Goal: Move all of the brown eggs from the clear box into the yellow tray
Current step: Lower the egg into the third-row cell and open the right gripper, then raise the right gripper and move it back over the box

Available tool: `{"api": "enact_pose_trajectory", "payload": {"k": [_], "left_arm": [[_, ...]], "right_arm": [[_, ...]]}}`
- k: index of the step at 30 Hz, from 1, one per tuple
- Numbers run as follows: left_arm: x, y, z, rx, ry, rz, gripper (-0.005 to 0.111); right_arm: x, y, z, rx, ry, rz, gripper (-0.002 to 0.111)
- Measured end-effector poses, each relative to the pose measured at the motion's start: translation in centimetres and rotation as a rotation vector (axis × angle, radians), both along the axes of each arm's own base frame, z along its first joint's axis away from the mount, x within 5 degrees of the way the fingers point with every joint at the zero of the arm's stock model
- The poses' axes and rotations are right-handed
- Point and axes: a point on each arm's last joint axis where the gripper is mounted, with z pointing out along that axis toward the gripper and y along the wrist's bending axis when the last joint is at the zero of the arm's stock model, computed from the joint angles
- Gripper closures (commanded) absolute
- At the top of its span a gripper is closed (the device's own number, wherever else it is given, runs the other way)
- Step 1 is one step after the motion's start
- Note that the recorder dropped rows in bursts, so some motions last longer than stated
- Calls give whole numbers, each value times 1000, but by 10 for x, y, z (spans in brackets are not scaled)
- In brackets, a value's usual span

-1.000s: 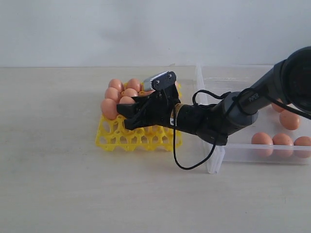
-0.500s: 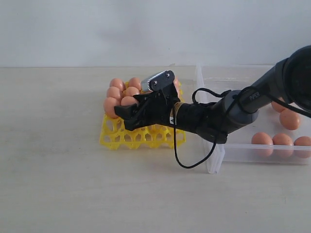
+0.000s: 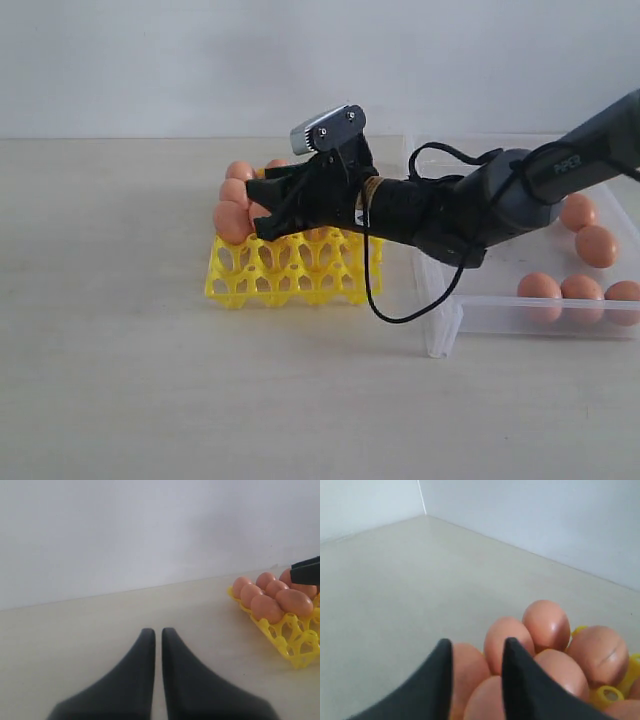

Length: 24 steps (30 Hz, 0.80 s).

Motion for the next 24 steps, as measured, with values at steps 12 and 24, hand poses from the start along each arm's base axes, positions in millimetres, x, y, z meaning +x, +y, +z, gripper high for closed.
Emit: {"api": "enact_pose_trajectory", "payload": {"k": [12,24], "left_arm": [[0,0,0,0,0,0,103],[0,0,0,0,0,0,103]], "right_arm": [[-9,-12,-12,-163,195,-72,109],[-21,0,-21,-277,243,-86,109]]}}
